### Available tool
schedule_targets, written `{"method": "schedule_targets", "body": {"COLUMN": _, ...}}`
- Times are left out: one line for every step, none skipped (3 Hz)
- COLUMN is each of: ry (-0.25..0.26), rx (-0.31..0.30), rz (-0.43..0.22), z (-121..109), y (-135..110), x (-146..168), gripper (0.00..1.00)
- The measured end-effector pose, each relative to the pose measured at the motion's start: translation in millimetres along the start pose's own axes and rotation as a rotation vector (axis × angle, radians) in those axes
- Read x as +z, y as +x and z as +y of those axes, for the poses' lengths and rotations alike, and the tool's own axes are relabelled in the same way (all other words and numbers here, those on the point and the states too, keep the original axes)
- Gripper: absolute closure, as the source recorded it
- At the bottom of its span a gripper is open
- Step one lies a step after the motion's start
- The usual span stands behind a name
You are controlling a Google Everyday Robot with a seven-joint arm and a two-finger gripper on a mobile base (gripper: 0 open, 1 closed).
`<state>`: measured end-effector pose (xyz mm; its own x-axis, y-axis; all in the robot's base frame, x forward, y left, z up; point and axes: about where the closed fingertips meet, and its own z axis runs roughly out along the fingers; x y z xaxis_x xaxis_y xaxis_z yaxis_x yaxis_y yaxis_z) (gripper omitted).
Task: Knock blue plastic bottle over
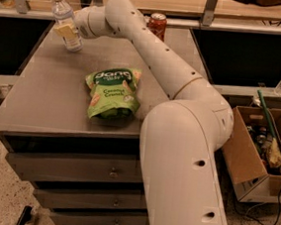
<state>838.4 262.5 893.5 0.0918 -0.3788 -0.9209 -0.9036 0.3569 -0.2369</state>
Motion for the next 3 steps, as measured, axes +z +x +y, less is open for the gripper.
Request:
{"method": "schedule_targets", "body": {"ry": 0.000, "rx": 0.000, "rz": 0.000, "z": 0.0, "y": -0.1, "x": 0.0, "gripper": 1.00}}
{"method": "schedule_targets", "body": {"ry": 0.000, "rx": 0.000, "rz": 0.000, "z": 0.0, "y": -0.1, "x": 0.0, "gripper": 1.00}}
{"method": "schedule_targets", "body": {"ry": 0.000, "rx": -0.001, "rz": 0.000, "z": 0.0, "y": -0.1, "x": 0.0, "gripper": 1.00}}
